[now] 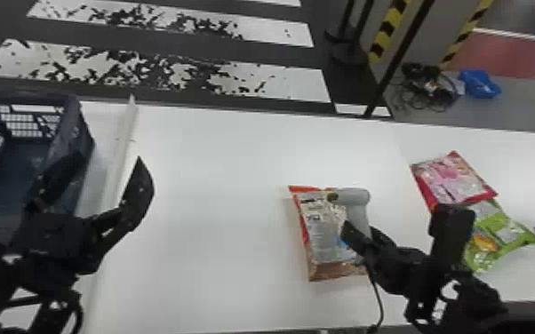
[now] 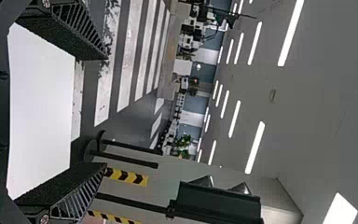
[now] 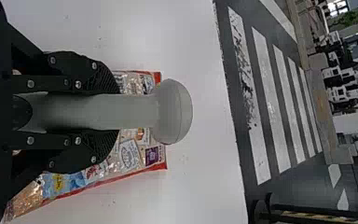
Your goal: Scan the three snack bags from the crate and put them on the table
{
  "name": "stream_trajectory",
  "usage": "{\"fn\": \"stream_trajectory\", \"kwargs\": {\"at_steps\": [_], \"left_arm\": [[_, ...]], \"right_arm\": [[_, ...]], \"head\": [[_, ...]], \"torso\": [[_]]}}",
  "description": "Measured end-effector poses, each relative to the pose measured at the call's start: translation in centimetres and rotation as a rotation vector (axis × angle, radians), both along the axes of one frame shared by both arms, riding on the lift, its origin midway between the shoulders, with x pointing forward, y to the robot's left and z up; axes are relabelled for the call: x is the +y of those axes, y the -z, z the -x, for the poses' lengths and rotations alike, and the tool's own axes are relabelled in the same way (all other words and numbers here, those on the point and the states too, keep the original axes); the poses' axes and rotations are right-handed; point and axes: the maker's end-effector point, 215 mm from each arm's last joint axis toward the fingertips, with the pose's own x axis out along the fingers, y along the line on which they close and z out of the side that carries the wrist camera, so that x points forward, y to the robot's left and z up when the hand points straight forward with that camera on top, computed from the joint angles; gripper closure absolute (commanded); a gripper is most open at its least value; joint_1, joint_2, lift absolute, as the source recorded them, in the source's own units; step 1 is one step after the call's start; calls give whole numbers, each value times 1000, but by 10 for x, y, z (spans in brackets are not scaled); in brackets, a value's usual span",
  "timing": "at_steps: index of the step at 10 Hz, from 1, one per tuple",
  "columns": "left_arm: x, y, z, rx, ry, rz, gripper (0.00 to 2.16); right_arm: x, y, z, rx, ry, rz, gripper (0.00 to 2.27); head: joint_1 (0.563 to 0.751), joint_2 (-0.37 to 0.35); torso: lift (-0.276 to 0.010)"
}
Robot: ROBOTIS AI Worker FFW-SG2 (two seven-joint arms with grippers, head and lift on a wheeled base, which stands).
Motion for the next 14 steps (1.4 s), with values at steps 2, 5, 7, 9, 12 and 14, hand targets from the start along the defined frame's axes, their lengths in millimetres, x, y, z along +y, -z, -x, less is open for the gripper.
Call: {"fn": "stream_trajectory", "kwargs": {"at_steps": [2, 5, 7, 9, 12, 14], "left_arm": [[1, 2, -2, 2, -1, 0, 63], [0, 3, -4, 3, 1, 0, 63], [-1, 4, -4, 4, 3, 0, 63], [-1, 4, -4, 3, 5, 0, 63], [-2, 4, -4, 4, 6, 1, 63], [-3, 4, -3, 3, 10, 2, 63]], "right_arm": [[18, 18, 5, 30, -32, 2, 2243], [27, 34, 10, 49, -48, 8, 2243], [31, 40, 13, 60, -53, 6, 2243], [35, 43, 16, 68, -60, 3, 2243], [25, 24, 6, 35, -40, 1, 2243], [-20, 3, -9, 13, 36, -4, 2243]], "head": [[695, -132], [695, -121], [695, -119], [695, -113], [695, -117], [695, -174]], "torso": [[-94], [-94], [-94], [-94], [-94], [-94]]}}
